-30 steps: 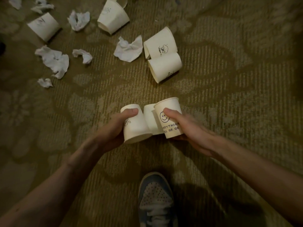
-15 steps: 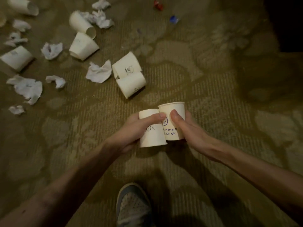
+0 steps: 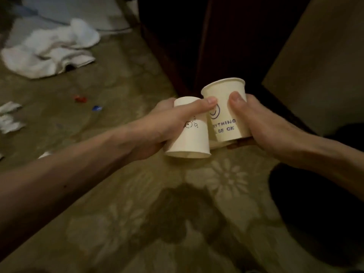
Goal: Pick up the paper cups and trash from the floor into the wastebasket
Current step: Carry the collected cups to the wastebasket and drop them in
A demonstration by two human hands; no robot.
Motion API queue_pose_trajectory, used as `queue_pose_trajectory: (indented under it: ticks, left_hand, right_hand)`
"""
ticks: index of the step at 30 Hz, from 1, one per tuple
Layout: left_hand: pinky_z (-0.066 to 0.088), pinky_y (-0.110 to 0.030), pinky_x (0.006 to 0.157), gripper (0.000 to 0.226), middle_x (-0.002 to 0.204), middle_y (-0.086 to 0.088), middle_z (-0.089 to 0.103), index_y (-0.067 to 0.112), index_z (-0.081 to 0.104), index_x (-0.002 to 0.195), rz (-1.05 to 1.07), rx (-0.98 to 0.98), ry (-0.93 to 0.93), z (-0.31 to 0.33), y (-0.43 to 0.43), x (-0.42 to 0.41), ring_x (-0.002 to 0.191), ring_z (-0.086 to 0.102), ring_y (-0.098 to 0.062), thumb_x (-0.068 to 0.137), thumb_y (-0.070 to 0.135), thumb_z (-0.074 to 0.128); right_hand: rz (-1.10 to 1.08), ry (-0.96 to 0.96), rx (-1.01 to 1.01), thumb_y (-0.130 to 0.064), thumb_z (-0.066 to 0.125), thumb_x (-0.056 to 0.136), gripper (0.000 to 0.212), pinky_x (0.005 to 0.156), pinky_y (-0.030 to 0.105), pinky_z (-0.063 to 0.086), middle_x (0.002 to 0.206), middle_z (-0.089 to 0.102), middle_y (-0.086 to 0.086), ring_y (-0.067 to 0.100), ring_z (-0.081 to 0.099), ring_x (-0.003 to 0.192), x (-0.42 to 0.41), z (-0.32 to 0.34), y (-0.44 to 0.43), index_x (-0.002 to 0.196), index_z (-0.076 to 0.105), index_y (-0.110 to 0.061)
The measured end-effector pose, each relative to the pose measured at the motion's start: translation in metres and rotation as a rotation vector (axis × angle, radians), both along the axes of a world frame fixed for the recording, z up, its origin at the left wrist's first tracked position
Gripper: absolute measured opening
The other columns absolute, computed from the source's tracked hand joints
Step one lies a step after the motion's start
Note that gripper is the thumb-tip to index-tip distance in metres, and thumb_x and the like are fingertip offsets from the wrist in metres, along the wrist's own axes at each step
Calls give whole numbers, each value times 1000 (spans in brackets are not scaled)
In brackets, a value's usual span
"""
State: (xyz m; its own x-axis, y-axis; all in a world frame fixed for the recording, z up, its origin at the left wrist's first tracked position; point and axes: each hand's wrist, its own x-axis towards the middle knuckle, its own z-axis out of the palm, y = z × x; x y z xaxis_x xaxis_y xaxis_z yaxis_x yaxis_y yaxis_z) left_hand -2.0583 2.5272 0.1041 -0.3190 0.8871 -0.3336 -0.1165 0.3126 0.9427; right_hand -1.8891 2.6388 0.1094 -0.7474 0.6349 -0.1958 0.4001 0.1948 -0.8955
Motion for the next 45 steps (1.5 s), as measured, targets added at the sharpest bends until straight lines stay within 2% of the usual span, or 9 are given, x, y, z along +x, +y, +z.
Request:
queue_pose_trajectory:
  ticks: [8, 11, 15, 22, 26, 31, 35, 41, 45]
  left_hand:
    - [61, -39, 67, 72, 99, -6, 77, 14, 55, 127, -297, 70, -7, 38, 131, 131, 83, 76, -23, 73, 56, 78]
    - [61, -46, 78, 70, 100, -8, 76, 11, 57, 126, -345, 36, -90, 25, 168, 182, 86, 75, -25, 74, 52, 81]
    - [61, -42, 77, 69, 100, -8, 76, 11, 60, 122, -447, 22, -173, 5, 201, 236, 88, 75, -24, 74, 56, 79]
    - [60, -40, 83, 68, 97, -5, 75, 13, 62, 114, -506, -187, -1, -55, 236, 289, 86, 73, -22, 75, 69, 70]
    - [55, -39, 91, 71, 112, -8, 67, 11, 55, 124, -470, -277, 133, -81, 245, 302, 100, 66, -27, 83, 69, 60]
    - [42, -44, 100, 67, 139, -17, 49, 12, 40, 141, -605, -155, 659, -88, 253, 300, 127, 47, -36, 96, 62, 42]
    - [38, -51, 107, 56, 144, -17, 41, 15, 38, 143, -686, -87, 736, -78, 256, 295, 132, 41, -35, 100, 52, 42]
    - [48, -37, 96, 34, 133, -9, 58, 18, 52, 133, -647, 126, 747, -31, 249, 265, 120, 55, -24, 102, 31, 51]
    - [49, -28, 67, 16, 88, 7, 65, 26, 59, 82, -657, 300, 968, 16, 231, 221, 85, 64, -13, 97, 34, 59]
  right_hand:
    - [-317, 82, 40, -80, 51, 74, 75, 69, 40, 60, 106, 70, -7, 15, 72, 93, 153, 56, 77, 138, 29, -49]
    - [-413, -11, 68, -78, 44, 69, 74, 63, 30, 60, 111, 62, -6, 4, 71, 87, 200, 56, 87, 136, 24, -56]
    - [-521, -172, 126, -81, 32, 74, 75, 80, 38, 60, 114, 61, -12, 7, 70, 91, 248, 43, 103, 143, 19, -55]
    - [-675, -288, -139, -67, 31, 95, 75, 95, 48, 54, 130, 58, 3, 22, 66, 105, 288, -19, 121, 156, 6, -31]
    - [-727, -390, -329, -62, 28, 99, 83, 97, 49, 52, 150, 38, 8, 31, 61, 112, 280, -43, 131, 156, -11, -16]
    - [-428, -795, -46, -43, 40, 103, 60, 101, 40, 44, 144, 42, 21, 35, 50, 123, 273, -48, 137, 149, 30, -4]
    - [-298, -997, 333, -32, 37, 105, 33, 91, 43, 48, 122, 56, 20, 38, 55, 112, 272, -34, 134, 126, 54, -11]
    - [-412, -915, 378, -33, 41, 103, 33, 85, 39, 48, 119, 61, 17, 32, 58, 105, 272, -17, 121, 114, 61, -9]
    - [-462, -628, 628, -38, 51, 97, 21, 78, 30, 42, 110, 60, -5, 16, 56, 104, 250, -6, 86, 109, 63, -26]
